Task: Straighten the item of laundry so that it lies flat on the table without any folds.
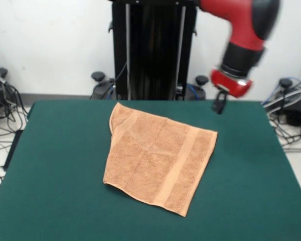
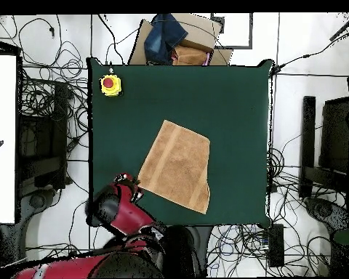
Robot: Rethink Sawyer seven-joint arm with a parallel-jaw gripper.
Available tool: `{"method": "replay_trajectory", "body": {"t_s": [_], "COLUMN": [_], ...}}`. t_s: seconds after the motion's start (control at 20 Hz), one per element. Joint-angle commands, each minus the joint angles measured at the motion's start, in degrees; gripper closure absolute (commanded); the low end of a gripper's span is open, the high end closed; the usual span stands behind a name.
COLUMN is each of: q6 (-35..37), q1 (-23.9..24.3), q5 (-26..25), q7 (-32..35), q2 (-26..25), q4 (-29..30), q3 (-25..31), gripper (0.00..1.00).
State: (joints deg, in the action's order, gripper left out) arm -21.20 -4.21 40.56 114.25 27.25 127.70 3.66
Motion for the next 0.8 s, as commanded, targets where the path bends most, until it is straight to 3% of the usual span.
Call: {"method": "replay_trajectory", "body": {"t_s": [0.05,0.3,0.5,0.55,0.8], "q6": [9.8,9.9,11.0,13.1,11.4], "q1": [10.8,16.2,16.5,16.8,19.2], "q5": [-19.8,-31.8,-37.0,-39.2,-44.0], "q7": [-11.5,-10.9,-9.1,-7.0,-4.8], "q2": [5.7,4.5,3.5,3.4,2.9], "q4": [1.7,-2.1,-5.0,-6.1,-6.9], "q3": [-11.0,-13.1,-15.2,-15.5,-13.6], "gripper": [1.00,1.00,1.00,0.00,0.00]}}
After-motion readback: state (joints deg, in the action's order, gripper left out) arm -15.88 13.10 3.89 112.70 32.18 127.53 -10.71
